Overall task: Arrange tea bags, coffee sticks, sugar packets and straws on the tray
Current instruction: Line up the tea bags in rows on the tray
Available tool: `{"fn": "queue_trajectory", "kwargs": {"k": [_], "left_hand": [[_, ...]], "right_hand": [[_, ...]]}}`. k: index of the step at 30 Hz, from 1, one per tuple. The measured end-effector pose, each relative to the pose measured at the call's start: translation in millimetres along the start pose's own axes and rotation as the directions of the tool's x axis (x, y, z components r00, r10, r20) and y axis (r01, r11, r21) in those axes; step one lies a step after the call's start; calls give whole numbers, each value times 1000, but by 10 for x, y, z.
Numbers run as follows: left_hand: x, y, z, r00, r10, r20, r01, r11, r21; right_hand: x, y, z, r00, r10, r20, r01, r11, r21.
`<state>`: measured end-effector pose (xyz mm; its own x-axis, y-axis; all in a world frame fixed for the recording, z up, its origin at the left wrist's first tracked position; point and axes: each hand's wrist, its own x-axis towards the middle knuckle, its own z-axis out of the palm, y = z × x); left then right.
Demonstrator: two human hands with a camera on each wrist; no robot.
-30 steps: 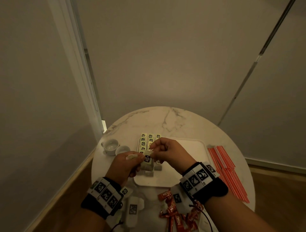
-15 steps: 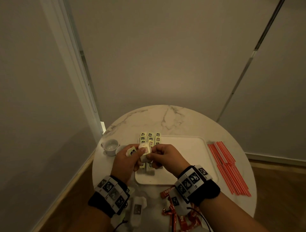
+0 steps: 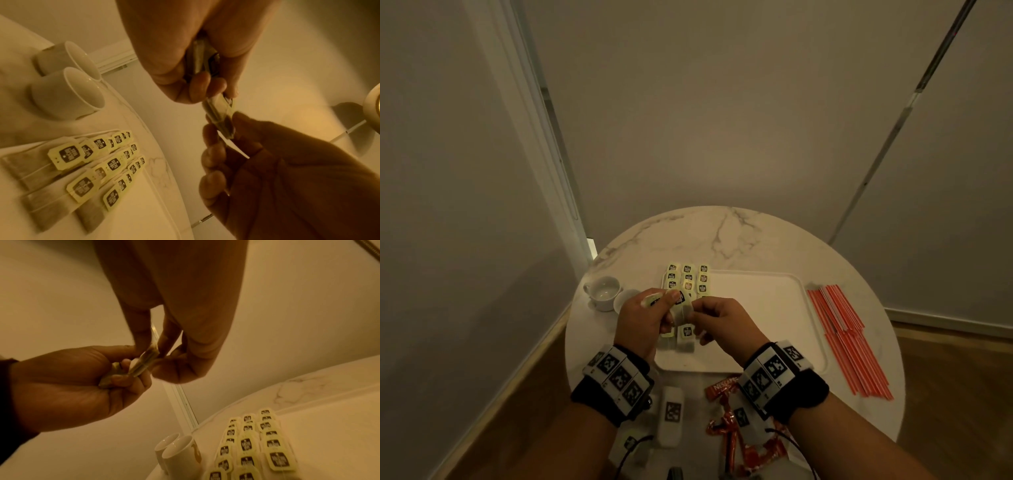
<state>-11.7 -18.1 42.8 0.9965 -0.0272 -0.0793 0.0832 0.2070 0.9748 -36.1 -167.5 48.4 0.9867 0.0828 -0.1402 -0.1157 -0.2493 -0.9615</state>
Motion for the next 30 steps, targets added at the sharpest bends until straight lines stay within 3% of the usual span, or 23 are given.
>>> {"fn": "queue_trajectory", "kwargs": {"k": [6,10,16,19,24,30], "left_hand": [[17,-159,101,993,-118,12,119,992,-37],[2,-248,104,984,-173,-51,170,983,-66],[-52,-328,-109,937,-321,-135,274,919,-284],[-108,-392,-261,920,-355,-164,290,901,-324],[-132,-446,-327,885,-436,-165,418,899,-134],[-40,-612,-189,813,-573,-105,580,812,63]], "right_hand": [[11,181,-145,995,52,-81,-51,999,19],[-1,371,-189,983,144,-118,-141,990,29],[148,955,-230,846,456,-276,-463,885,43],[273,1159,-206,809,510,-293,-541,840,-31],[419,1247,-106,807,503,-310,-562,815,-141],[515,1276,-60,808,508,-299,-568,806,-165]]}}
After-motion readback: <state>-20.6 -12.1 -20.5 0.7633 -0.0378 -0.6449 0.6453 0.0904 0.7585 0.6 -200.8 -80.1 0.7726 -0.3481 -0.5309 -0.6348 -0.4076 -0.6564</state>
